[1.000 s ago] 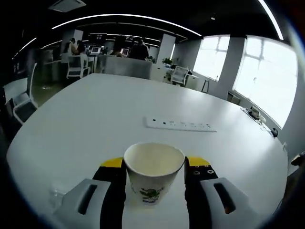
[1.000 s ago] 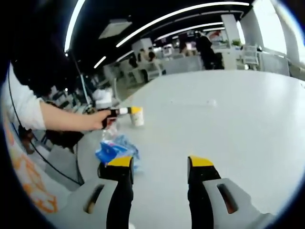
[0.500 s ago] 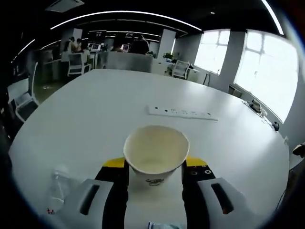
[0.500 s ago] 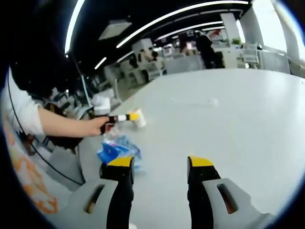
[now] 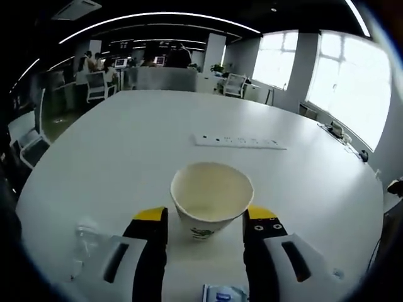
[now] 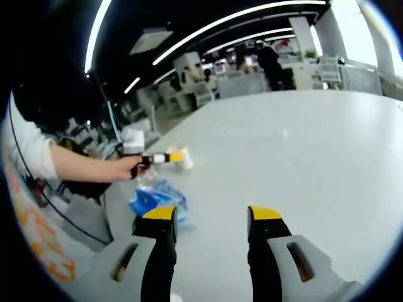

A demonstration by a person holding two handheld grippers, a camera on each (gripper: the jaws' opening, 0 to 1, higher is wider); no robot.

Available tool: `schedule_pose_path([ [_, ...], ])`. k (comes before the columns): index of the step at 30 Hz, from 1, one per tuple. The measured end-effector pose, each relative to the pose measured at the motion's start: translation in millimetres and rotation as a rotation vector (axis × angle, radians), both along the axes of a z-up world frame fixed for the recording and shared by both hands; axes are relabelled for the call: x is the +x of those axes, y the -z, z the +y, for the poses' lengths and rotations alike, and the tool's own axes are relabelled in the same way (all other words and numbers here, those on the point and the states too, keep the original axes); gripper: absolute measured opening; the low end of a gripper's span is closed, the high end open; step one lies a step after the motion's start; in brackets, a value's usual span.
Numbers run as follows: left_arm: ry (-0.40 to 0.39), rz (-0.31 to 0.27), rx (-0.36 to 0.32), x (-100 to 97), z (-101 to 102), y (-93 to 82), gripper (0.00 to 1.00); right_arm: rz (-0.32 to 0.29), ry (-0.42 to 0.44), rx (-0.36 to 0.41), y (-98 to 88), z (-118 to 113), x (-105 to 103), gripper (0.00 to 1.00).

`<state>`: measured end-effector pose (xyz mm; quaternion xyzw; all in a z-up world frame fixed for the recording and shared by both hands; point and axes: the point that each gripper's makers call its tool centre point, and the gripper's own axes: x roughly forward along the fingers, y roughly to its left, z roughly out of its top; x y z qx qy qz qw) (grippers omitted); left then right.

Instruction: Arrange the tabletop items into an orderly group along one side of the table until the central work area is clear of visible clutter.

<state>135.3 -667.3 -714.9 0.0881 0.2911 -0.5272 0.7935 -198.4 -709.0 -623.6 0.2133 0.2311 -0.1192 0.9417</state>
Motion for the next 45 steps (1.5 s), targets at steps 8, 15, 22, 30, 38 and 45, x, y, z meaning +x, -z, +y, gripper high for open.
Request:
schedule_pose_path([
  [8, 0.0, -0.013, 0.006, 2.6, 14, -6.0, 0.5, -0.005, -0.021, 0.007, 0.6, 6, 3, 0.43],
  [15, -0.023, 0.009, -0.006, 0.7, 29, -9.7, 0.57, -0.014, -0.041, 0.015, 0.8, 15, 4, 0.43],
  [22, -0.048, 0.006, -0.014, -0.8, 48, -14.4, 0.59, -0.016, -0.039, 0.027, 1.4, 18, 1, 0.42],
  [30, -0.085, 0.001, -0.012, 2.6, 68, -18.5, 0.58, -0.021, -0.038, 0.031, 1.3, 18, 1, 0.42],
  [38, -0.095, -0.004, -0.021, 5.2, 75, -21.5, 0.58, -0.013, -0.049, 0.032, 3.4, 19, 1, 0.41],
  [45, -0.115, -0.014, -0.016, 8.6, 80, -21.4, 0.57, -0.018, -0.021, 0.049, 3.9, 14, -2, 0.41],
])
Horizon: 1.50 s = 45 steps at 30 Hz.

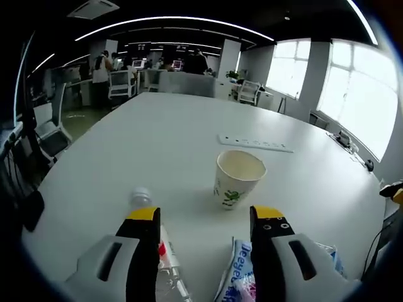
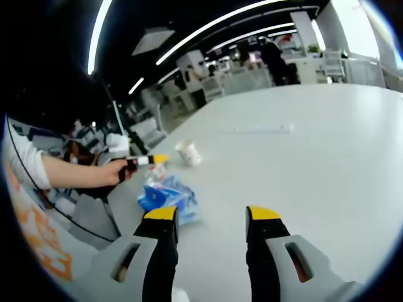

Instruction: Arrange the tabletop items into an orderly group along one side of the table until the central work area is clear of visible clutter.

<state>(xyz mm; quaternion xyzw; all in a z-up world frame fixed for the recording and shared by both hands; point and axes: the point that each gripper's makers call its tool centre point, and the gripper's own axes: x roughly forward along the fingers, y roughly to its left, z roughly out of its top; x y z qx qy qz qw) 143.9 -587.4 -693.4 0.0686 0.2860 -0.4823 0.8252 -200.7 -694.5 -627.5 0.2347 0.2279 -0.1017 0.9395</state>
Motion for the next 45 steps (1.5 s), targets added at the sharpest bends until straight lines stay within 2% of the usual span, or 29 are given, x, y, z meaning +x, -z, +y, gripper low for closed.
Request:
schedule_pose_path([
  [3, -0.026, -0.015, 0.017, 4.3, 7, 0.1, 0.55, 0.002, 0.008, 0.001, 0.4, -1, -1, 0.41],
  [6, -0.092, -0.044, 0.032, 13.8, 21, 0.4, 0.54, 0.002, 0.016, 0.01, 1.4, -1, -2, 0.41],
  [15, -0.164, -0.027, 0.058, 20.2, 45, 9.2, 0.53, 0.006, 0.014, 0.017, 2.7, 0, -2, 0.4],
  [23, -0.187, -0.009, 0.074, 15.8, 50, 13.9, 0.53, 0.013, 0.011, 0.024, 4.2, 1, -2, 0.39],
  [29, -0.206, -0.009, 0.094, 20.4, 53, 18.7, 0.53, 0.014, 0.028, 0.032, 4.7, -1, -5, 0.39],
  [40, -0.269, 0.084, 0.126, 26.7, 60, 42.7, 0.57, 0.026, 0.052, 0.059, 9.2, -2, -6, 0.38],
  [45, -0.263, 0.088, 0.144, 24.7, 57, 49.6, 0.57, 0.03, 0.039, 0.061, 9.7, 2, -2, 0.38],
])
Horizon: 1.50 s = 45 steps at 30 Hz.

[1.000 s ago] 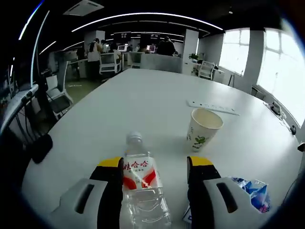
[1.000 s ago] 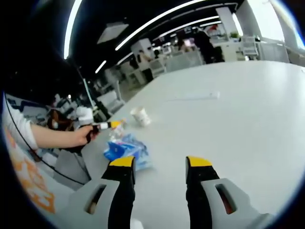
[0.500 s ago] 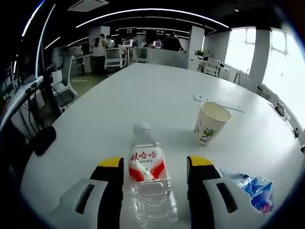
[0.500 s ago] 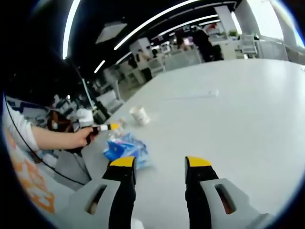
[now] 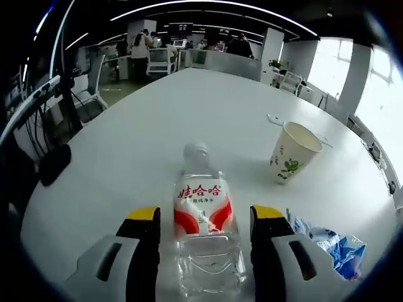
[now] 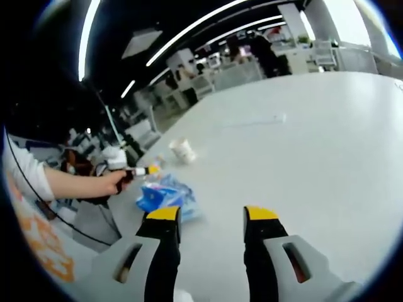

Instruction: Arrange the tabletop items into an orderly group along one side of the table until the central work area is clear of visible clutter.

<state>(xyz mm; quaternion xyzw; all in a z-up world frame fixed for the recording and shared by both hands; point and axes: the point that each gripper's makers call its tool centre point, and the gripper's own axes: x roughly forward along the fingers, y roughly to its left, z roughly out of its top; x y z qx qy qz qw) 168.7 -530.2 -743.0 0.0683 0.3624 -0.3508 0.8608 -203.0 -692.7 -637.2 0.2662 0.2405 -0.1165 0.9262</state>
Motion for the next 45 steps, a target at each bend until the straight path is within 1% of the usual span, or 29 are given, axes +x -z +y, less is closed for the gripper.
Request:
schedule_pose_path([
  [6, -0.018, 0.004, 0.008, 3.2, -2, 5.8, 0.55, 0.015, 0.003, 0.02, 4.9, 0, -1, 0.37],
  [8, -0.032, 0.018, 0.009, 3.9, -2, 8.9, 0.54, 0.019, 0.008, 0.025, 5.8, -1, -1, 0.37],
  [11, -0.047, 0.039, -0.005, 4.1, -4, 13.6, 0.55, 0.019, 0.014, 0.033, 5.7, -2, 0, 0.37],
  [12, -0.034, 0.022, -0.023, 4.0, -9, 10.5, 0.55, 0.019, 0.015, 0.035, 5.8, -2, 0, 0.37],
  [13, -0.05, 0.03, 0.004, 3.5, -4, 11.7, 0.54, 0.019, 0.016, 0.036, 5.9, -2, 0, 0.37],
  [14, -0.044, 0.016, 0.005, 6.2, -6, 10.2, 0.54, 0.018, 0.017, 0.038, 6.0, -2, 1, 0.37],
  [17, -0.045, 0.008, 0.002, 8.1, -7, 9.0, 0.54, 0.021, 0.02, 0.041, 7.1, -3, 1, 0.36],
  [20, -0.01, -0.039, 0.026, 7.9, -7, 9.5, 0.54, 0.023, 0.03, 0.055, 9.7, -4, 1, 0.36],
  [23, -0.027, -0.068, 0.037, 8.3, -4, 9.3, 0.52, 0.017, 0.041, 0.072, 9.8, -5, 1, 0.35],
  [24, -0.048, -0.073, 0.015, 8.4, -4, 7.6, 0.52, 0.017, 0.045, 0.075, 9.6, -6, 1, 0.35],
  [25, -0.046, -0.076, 0.014, 7.7, -3, 7.7, 0.52, 0.017, 0.045, 0.075, 9.6, -6, 1, 0.34],
  [27, -0.053, -0.083, 0.018, 7.7, -3, 7.8, 0.52, 0.019, 0.046, 0.075, 10.0, -6, 1, 0.33],
  [31, -0.058, -0.072, 0.037, 7.7, 0, 7.3, 0.48, 0.016, 0.051, 0.079, 9.9, -7, 0, 0.32],
  [32, -0.054, -0.064, 0.03, 6.4, -1, 6.1, 0.46, 0.013, 0.054, 0.081, 9.5, -8, 0, 0.31],
  [33, -0.079, -0.049, 0.03, 7.1, 2, 5.4, 0.45, 0.01, 0.059, 0.085, 9.2, -9, -1, 0.31],
  [34, -0.089, -0.027, 0.006, 6.5, 2, 3.3, 0.45, 0.004, 0.067, 0.091, 8.6, -10, -1, 0.31],
  [37, -0.068, -0.01, 0.014, 4.9, 5, 3.5, 0.43, -0.001, 0.076, 0.093, 7.7, -11, -1, 0.3],
  [39, -0.072, 0.009, -0.016, 2.0, 7, 1.5, 0.43, -0.004, 0.077, 0.093, 7.3, -11, -1, 0.29],
  [41, -0.081, -0.001, -0.042, 2.7, 9, -4.3, 0.43, -0.007, 0.079, 0.095, 7.1, -11, -2, 0.29],
  [43, -0.1, -0.006, -0.081, 4.8, 9, -13.4, 0.43, -0.011, 0.081, 0.097, 6.8, -11, -2, 0.29],
  [45, -0.116, -0.029, -0.12, 8.1, 9, -25.7, 0.43, -0.016, 0.082, 0.099, 6.6, -11, -2, 0.29],
])
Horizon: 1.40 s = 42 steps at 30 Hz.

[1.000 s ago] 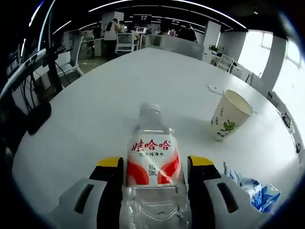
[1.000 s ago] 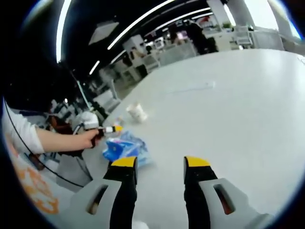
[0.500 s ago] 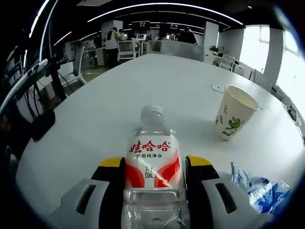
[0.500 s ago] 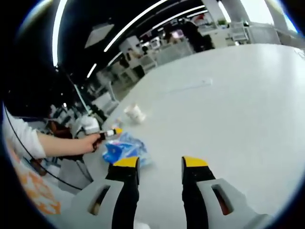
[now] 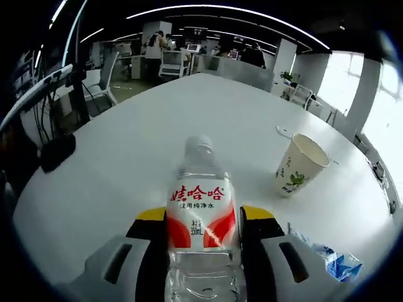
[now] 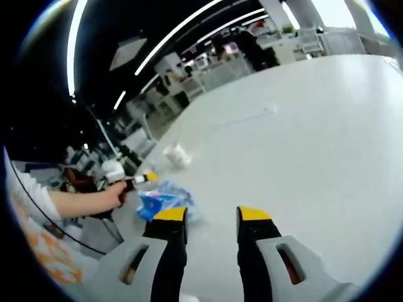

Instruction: Arrange the tabletop items into an orderly group along one side of the table until the central work area is clear of visible clutter.

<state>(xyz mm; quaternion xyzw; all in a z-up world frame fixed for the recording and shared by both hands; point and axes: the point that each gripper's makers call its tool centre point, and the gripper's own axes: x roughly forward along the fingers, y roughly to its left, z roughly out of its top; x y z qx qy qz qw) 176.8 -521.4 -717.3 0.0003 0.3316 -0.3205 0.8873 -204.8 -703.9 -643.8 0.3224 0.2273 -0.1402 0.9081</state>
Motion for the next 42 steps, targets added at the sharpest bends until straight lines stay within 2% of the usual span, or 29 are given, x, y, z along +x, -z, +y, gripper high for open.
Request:
schedule_pose_path([
  [6, 0.012, -0.046, -0.013, 0.7, 2, -19.0, 0.43, -0.02, 0.01, -0.001, -3.0, -3, 0, 0.29],
  [10, 0.016, -0.074, -0.072, -4.2, -4, -37.0, 0.44, -0.039, 0.019, 0.0, -6.8, -3, -1, 0.29],
  [16, 0.06, -0.117, -0.152, -25.4, -21, -62.2, 0.44, -0.063, 0.034, 0.012, -8.7, -4, -6, 0.29],
  [22, 0.142, -0.149, -0.247, -54.5, -48, -93.4, 0.45, -0.089, 0.037, 0.025, -12.7, -3, -7, 0.31],
  [27, 0.241, -0.192, -0.285, -83.2, -70, -118.8, 0.45, -0.107, 0.032, 0.045, -14.1, 0, -6, 0.34],
  [31, 0.296, -0.195, -0.344, -108.3, -89, -138.1, 0.45, -0.122, 0.023, 0.049, -16.9, 3, -4, 0.35],
  [35, 0.369, -0.202, -0.374, -135.9, -106, -150.0, 0.45, -0.144, 0.02, 0.07, -20.6, 7, -1, 0.37],
  [42, 0.478, -0.206, -0.402, -175.2, -128, -161.3, 0.46, -0.193, 0.015, 0.089, -33.4, 7, 8, 0.4],
])
